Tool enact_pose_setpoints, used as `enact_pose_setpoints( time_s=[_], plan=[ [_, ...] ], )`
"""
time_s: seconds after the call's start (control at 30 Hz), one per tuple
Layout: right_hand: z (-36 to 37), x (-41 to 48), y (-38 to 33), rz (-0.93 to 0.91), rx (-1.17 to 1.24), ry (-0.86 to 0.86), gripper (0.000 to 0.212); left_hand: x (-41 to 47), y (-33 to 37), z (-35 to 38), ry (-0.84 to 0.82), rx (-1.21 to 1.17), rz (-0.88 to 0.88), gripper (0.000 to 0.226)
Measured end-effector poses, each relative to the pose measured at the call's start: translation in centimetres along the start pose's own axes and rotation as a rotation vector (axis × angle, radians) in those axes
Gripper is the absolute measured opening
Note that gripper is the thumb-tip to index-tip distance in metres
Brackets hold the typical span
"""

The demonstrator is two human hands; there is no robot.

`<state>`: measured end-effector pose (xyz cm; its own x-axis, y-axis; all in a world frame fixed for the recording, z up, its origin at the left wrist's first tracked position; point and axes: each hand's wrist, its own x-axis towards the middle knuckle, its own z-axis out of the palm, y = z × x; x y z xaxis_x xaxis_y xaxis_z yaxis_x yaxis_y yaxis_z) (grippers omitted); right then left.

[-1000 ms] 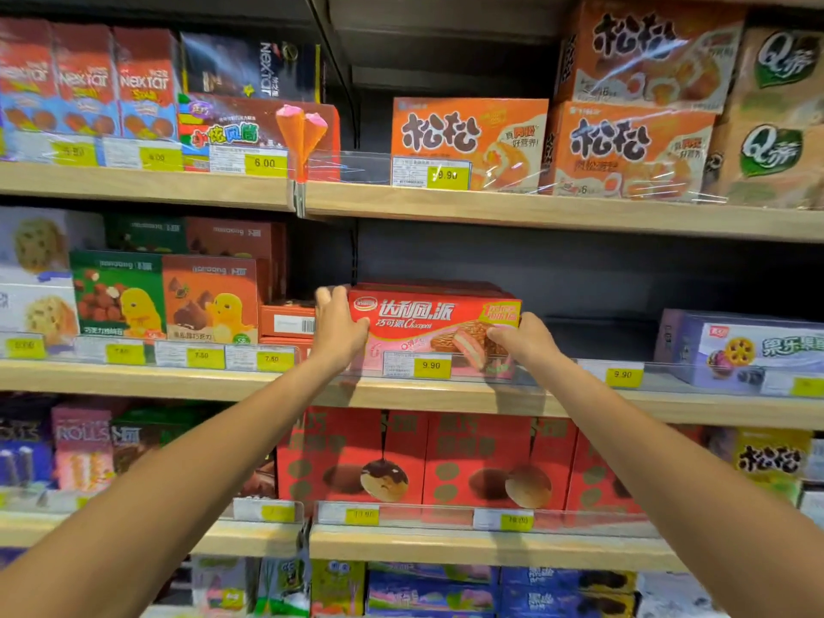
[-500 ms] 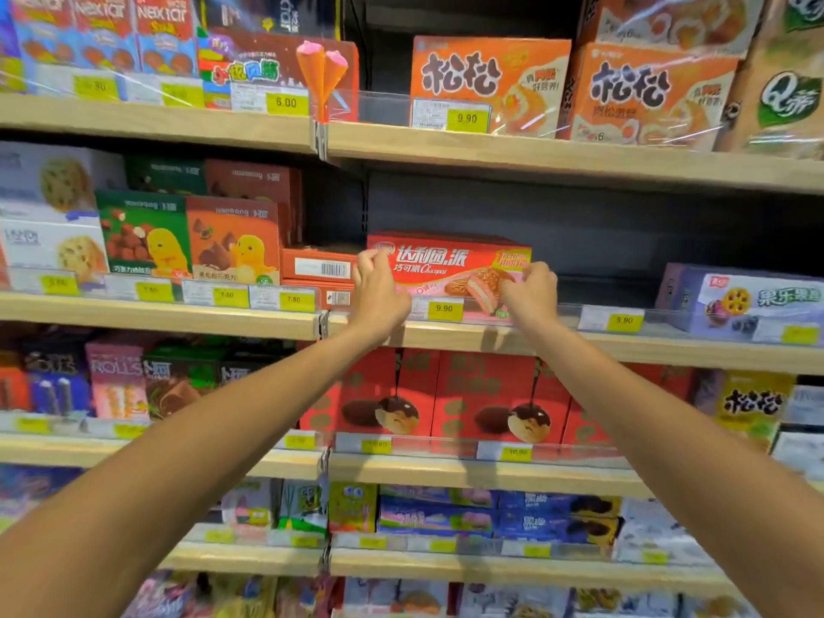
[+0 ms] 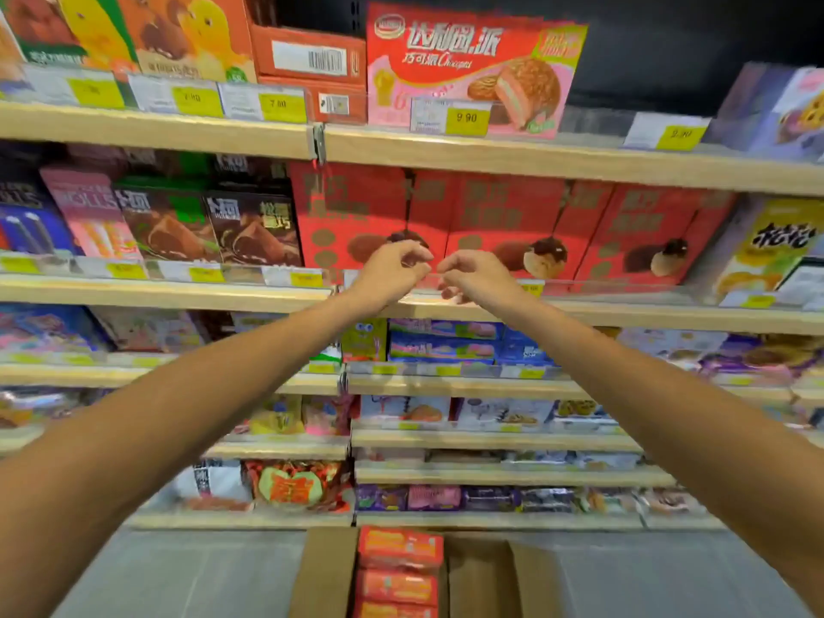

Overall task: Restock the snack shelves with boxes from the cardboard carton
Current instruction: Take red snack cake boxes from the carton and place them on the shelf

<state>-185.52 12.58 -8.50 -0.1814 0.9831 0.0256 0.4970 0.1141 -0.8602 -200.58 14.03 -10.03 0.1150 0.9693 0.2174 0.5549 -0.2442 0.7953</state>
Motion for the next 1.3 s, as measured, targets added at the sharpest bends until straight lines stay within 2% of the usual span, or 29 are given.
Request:
enact_pose_setpoints(
  time_s=[0.07,0.17,0.3,0.43,0.53,0.6,0.63,0.73,0.87,1.1,1.23,1.3],
  plan=[
    [1.8,-0.9,2.9,0.083,0.011,-0.069,0.011,-1.9,-3.2,1.8,-0.060,-0.030,-0.100,0.013],
    [5.2,-1.5,8.8,0.231,-0.026,-0.191,0.011,-5.1,-8.4,5.1,-0.173,-0.047,-0.263,0.021],
    [10.2,-2.7,16.9,0.378,-0.005,-0.261,0.027,-9.6,-15.4,9.3,-0.346,-0.086,-0.457,0.011],
    [15.1,-4.4,24.4,0.532,0.009,-0.366,0.027,-13.9,-23.4,13.6,-0.499,-0.055,-0.672,0.044],
    [18.8,-5.7,29.5,0.609,-0.084,-0.405,0.024,-18.0,-28.3,16.3,-0.514,-0.014,-0.765,0.048],
    [21.8,-6.3,33.8,0.668,-0.095,-0.397,0.014,-20.5,-31.5,18.3,-0.476,-0.087,-0.871,0.044],
    [22.8,-6.5,35.4,0.688,-0.114,-0.404,0.016,-21.3,-32.5,19.0,-0.464,-0.095,-0.899,0.042],
    [25.8,-7.4,40.6,0.726,-0.137,-0.458,0.013,-23.1,-36.4,22.1,-0.422,-0.094,-0.927,0.040],
    [29.1,-8.0,47.7,0.790,-0.132,-0.510,0.024,-24.2,-42.4,26.8,-0.430,-0.068,-0.952,0.039],
    [34.6,-7.7,60.0,0.828,-0.052,-0.402,0.026,-24.7,-52.3,34.5,-0.417,-0.133,-0.958,0.026],
    [36.9,-7.8,65.2,0.854,-0.139,-0.409,0.021,-25.0,-59.1,38.7,-0.408,-0.138,-0.877,0.015],
    [37.4,-7.7,66.8,0.867,-0.171,-0.330,0.022,-25.3,-62.7,40.8,-0.364,-0.106,-0.890,0.033]
  ],
)
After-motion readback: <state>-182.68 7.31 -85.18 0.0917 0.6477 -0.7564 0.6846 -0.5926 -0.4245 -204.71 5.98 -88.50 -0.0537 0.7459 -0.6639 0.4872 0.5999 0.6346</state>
